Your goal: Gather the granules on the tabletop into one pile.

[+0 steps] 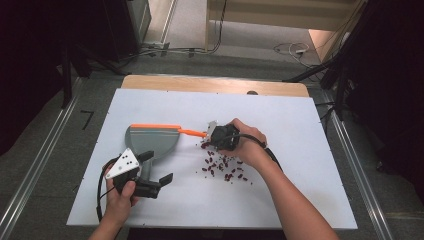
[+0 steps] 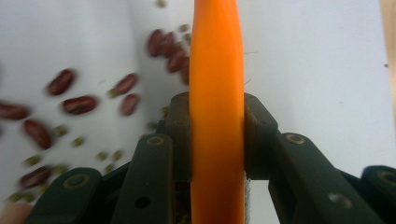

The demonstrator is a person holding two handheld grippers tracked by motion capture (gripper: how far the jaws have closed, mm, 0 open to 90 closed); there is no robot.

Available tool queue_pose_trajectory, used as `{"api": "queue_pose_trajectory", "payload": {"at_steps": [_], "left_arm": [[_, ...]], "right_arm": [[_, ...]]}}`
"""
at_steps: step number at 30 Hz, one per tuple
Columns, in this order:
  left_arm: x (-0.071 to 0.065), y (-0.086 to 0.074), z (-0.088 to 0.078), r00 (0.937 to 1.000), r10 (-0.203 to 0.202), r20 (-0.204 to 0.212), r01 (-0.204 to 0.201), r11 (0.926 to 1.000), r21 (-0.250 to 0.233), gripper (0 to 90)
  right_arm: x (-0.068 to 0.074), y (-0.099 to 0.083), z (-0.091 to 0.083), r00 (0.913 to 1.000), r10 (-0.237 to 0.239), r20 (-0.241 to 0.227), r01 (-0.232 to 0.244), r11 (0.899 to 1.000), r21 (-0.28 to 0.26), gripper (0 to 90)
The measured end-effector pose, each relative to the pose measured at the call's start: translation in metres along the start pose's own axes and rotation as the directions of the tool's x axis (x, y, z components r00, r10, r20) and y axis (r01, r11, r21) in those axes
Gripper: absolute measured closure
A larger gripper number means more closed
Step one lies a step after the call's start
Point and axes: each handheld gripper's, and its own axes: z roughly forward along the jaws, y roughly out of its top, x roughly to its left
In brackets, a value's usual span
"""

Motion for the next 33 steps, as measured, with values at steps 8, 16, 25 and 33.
{"api": "queue_pose_trajectory", "payload": {"at_steps": [8, 16, 25, 33], "left_arm": [[-0.002, 0.000, 0.001, 1.0000, 0.002, 0.000, -0.002, 1.0000, 0.003, 0.0], [-0.001, 0.000, 0.000, 1.0000, 0.004, -0.001, -0.004, 1.0000, 0.002, 0.0], [0.000, 0.000, 0.002, 1.0000, 0.001, -0.001, -0.001, 1.0000, 0.003, 0.0], [0.003, -0.001, -0.001, 1.0000, -0.005, -0.005, 0.005, 1.0000, -0.001, 0.0]], "right_arm": [[0.022, -0.015, -0.017, 0.9977, -0.038, -0.056, 0.036, 0.999, -0.040, 67.4], [0.026, -0.020, -0.028, 0.9968, -0.066, -0.045, 0.064, 0.996, -0.060, 67.7], [-0.004, 0.003, -0.040, 0.9987, -0.048, 0.017, 0.050, 0.993, -0.112, 68.5], [0.000, 0.034, -0.005, 0.9883, -0.150, 0.031, 0.151, 0.987, -0.048, 68.5]]}}
